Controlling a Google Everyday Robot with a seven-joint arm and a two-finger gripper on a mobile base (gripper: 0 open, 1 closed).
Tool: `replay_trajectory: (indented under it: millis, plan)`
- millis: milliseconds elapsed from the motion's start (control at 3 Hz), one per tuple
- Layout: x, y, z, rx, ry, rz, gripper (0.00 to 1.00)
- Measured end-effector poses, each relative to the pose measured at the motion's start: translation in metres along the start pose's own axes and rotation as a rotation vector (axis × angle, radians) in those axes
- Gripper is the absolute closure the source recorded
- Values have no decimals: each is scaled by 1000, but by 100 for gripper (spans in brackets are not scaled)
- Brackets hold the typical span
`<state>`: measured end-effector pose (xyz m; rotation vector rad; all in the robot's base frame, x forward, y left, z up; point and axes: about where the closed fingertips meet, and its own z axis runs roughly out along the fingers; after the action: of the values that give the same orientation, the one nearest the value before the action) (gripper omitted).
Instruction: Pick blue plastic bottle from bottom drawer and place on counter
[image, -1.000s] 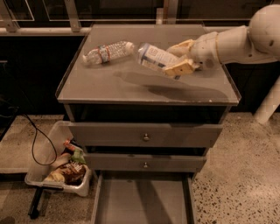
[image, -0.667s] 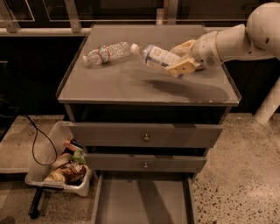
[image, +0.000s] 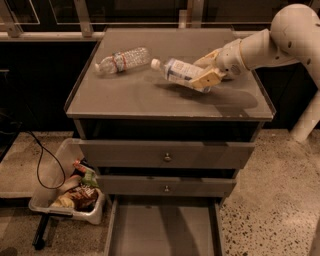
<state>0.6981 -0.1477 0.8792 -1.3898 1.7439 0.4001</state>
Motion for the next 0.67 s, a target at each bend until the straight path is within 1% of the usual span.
replay_trajectory:
  millis: [333, 667]
  plan:
    - [1, 3, 17, -60, -1, 0, 100]
    - [1, 4, 17, -63, -1, -1, 94]
